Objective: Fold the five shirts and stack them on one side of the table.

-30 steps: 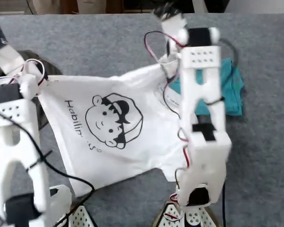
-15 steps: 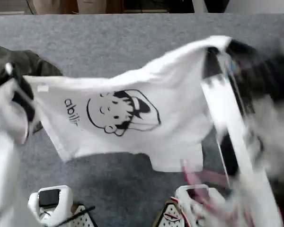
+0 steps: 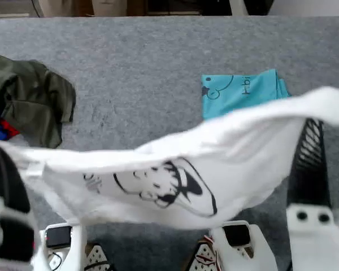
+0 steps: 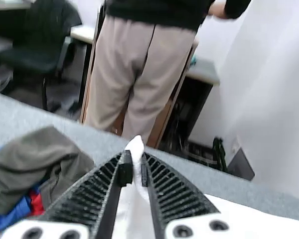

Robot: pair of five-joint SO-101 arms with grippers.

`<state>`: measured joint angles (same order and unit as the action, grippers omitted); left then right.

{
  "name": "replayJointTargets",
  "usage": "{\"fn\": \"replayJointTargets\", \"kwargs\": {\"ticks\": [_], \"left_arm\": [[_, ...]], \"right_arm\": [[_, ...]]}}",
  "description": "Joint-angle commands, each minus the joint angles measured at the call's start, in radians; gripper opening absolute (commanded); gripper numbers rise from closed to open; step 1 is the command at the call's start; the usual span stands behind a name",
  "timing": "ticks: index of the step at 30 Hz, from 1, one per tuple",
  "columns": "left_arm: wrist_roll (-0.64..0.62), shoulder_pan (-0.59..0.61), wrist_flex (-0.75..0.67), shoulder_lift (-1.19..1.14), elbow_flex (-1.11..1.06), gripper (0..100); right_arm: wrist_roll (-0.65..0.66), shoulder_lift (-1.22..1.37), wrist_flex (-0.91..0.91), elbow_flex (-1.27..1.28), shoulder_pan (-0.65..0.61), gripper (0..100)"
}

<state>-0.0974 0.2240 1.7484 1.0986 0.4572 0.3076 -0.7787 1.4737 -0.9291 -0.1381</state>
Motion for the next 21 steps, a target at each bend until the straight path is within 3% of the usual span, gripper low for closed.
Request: {"fn": "replayJointTargets", "kwargs": {"ticks": [1, 6, 10, 15, 21], "left_arm": [[0.011, -0.011, 0.011, 0.059, -0.011, 2], [0.006, -0.011, 0.011, 0.107, -0.106, 2], [0.005, -0.014, -0.017, 0.105, -0.203, 2], [0.005, -0.015, -0.250, 0.105, -0.470, 2], [0.008, -0.014, -0.664, 0.104, -0.904, 2]], "right_arm": [[0.029, -0.013, -0.021, -0.008, 0.015, 1.6], [0.035, -0.015, -0.018, 0.033, 0.012, 1.6], [0.034, -0.015, -0.018, 0.232, -0.044, 1.6], [0.034, -0.016, -0.080, 0.521, -0.122, 0.9], [0.034, -0.015, -0.414, 0.911, -0.120, 0.2]]}}
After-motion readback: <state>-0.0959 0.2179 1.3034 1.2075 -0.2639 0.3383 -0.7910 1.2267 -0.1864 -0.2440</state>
